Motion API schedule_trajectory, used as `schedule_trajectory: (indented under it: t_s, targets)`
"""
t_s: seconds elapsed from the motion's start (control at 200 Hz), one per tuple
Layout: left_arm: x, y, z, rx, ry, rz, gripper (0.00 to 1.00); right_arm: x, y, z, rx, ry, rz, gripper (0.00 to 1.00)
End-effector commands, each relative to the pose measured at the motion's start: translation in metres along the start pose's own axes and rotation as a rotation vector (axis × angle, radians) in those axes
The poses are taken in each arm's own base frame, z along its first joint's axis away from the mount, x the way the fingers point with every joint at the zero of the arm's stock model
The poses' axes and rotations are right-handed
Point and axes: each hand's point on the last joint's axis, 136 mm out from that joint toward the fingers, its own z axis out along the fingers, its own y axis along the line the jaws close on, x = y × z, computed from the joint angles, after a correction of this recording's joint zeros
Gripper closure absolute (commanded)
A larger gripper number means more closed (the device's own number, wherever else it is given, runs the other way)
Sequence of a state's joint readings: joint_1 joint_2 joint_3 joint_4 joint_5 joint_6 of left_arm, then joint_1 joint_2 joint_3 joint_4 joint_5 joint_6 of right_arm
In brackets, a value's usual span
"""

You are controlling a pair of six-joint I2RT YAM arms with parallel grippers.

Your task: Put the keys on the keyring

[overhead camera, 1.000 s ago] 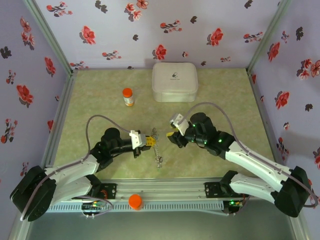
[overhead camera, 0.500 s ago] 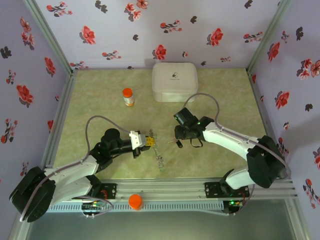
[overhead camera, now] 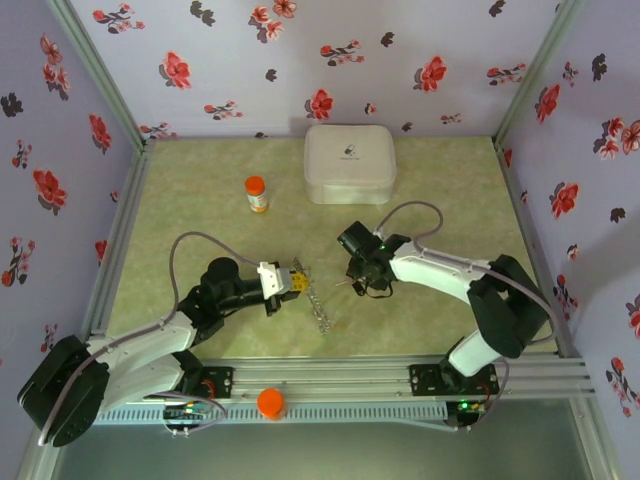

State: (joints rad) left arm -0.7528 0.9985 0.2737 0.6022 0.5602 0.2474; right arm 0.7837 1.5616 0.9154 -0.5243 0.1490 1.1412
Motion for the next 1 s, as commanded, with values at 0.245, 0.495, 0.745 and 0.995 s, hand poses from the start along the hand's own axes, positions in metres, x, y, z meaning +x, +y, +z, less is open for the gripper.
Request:
schedule_trajectory:
  t_s: [0.245, 0.495, 0.745, 0.995]
  targets:
    - [-0.010, 0.000, -0.003, -0.015, -0.040, 0.056, 1.00, 0.007, 0.003, 0.013, 0.017, 0.005, 0.077, 0.68]
    - [-0.011, 0.000, -0.003, -0.016, -0.046, 0.060, 1.00, 0.006, 0.008, 0.017, 0.011, 0.008, 0.070, 0.73]
    - [-0.011, 0.001, -0.003, -0.016, -0.045, 0.058, 1.00, 0.008, 0.009, 0.019, 0.016, 0.014, 0.062, 0.79]
    - [-0.012, 0.001, -0.003, -0.016, -0.045, 0.058, 1.00, 0.010, 0.011, 0.020, 0.013, 0.022, 0.064, 0.84]
